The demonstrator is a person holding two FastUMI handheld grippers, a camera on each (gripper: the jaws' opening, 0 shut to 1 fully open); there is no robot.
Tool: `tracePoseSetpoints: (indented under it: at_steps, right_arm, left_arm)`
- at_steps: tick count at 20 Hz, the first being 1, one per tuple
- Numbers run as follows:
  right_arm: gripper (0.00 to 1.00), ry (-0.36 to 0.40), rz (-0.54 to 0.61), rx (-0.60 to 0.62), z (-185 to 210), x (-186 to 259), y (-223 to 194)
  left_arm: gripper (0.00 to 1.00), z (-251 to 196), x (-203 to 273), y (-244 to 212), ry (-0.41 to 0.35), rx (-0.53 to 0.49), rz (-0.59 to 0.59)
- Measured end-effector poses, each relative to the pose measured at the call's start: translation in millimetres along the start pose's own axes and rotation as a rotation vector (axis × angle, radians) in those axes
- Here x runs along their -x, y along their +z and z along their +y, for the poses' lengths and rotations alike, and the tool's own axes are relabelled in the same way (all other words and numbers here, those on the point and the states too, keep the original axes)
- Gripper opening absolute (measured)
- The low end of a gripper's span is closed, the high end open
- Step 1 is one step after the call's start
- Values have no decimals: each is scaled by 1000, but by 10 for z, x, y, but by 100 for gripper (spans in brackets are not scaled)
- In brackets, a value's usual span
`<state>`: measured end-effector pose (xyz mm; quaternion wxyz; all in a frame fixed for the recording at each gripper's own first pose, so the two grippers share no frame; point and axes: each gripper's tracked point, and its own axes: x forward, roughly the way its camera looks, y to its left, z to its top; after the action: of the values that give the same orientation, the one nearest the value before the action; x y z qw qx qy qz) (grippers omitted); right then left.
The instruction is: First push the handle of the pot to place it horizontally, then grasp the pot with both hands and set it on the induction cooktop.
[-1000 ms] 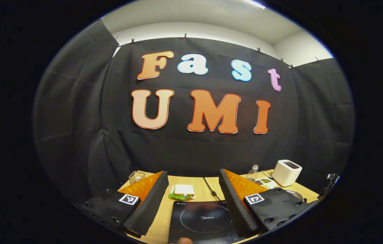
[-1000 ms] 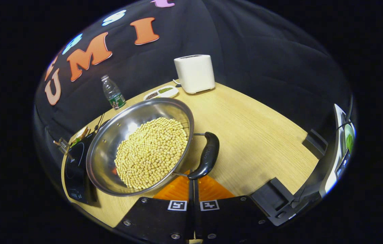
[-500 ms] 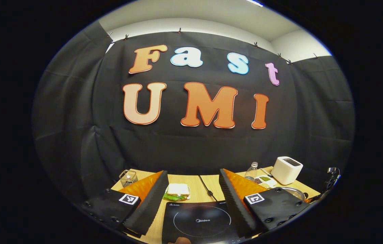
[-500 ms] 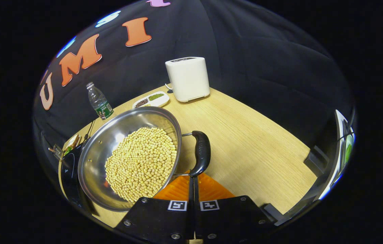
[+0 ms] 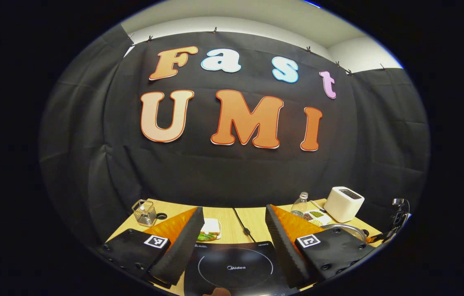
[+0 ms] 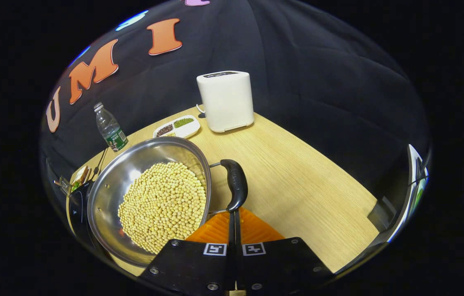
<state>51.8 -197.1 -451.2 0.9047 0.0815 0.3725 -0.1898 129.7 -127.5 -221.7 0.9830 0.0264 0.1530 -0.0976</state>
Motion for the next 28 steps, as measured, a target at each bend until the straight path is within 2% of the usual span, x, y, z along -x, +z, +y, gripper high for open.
tracePoseSetpoints:
  at_steps: [6, 15, 18, 24, 26, 27, 28]
  right_arm:
    - [0, -8, -11, 63, 3, -173, 200]
    - [0, -3, 3, 158, 90, -346, 402]
    - [0, 10, 6, 170, 119, -290, 397]
    - [1, 42, -71, 165, 103, -24, 641]
    - [17, 53, -140, 188, 158, 45, 831]
    - [34, 56, -167, 206, 184, 50, 902]
    - [38, 63, -177, 225, 232, 28, 930]
  left_arm:
    - [98, -410, -144, -480, -48, 16, 95]
    - [98, -1187, -395, -1637, -167, 55, 366]
    - [99, -1449, -446, -2028, -194, 105, 465]
    - [99, -1877, -618, -2477, -219, 79, 544]
    - [99, -1992, -682, -2572, -224, 72, 557]
    - [99, -2028, -726, -2602, -220, 66, 557]
    - [99, -2056, -773, -2645, -213, 58, 561]
